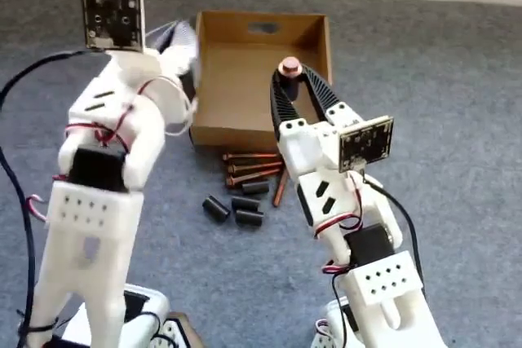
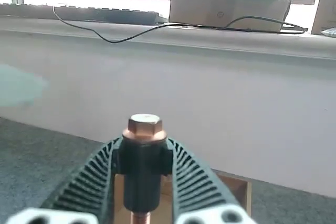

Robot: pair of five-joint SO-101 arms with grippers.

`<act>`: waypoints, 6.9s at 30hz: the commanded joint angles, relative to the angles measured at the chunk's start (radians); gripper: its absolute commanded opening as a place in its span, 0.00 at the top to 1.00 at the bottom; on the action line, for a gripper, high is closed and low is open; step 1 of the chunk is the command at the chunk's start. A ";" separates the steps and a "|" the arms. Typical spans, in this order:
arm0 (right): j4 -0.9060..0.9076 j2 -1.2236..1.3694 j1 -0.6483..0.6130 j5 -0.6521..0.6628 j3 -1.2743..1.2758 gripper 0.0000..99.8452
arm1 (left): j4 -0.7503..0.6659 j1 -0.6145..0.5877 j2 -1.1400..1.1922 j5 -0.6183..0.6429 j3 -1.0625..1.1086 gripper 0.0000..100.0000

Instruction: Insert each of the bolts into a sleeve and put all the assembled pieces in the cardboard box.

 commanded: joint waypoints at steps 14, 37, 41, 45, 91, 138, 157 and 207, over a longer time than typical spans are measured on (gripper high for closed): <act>0.262 -0.001 0.013 -0.091 -0.140 0.99 | -0.034 -0.234 0.564 -0.127 0.239 0.99; 0.693 0.740 0.189 -0.094 -0.835 0.99 | -0.038 -0.226 0.696 -0.126 0.194 0.99; 0.723 0.886 0.194 -0.094 -1.010 0.99 | -0.038 -0.216 0.696 -0.126 0.196 0.99; 0.723 1.017 0.189 -0.094 -1.092 0.99 | -0.038 -0.213 0.696 -0.126 0.197 0.99; 1.469 2.135 0.183 -0.087 -2.459 0.99 | -0.037 -0.211 0.696 -0.129 0.197 0.99; 1.601 2.210 0.165 -0.087 -2.410 0.99 | -0.035 -0.211 0.696 -0.129 0.197 0.99; 1.563 2.219 0.168 -0.094 -2.410 0.78 | -0.035 -0.211 0.696 -0.129 0.197 0.99; 1.685 1.264 0.243 -0.092 -1.962 0.88 | -0.034 -0.214 0.696 -0.130 0.197 0.99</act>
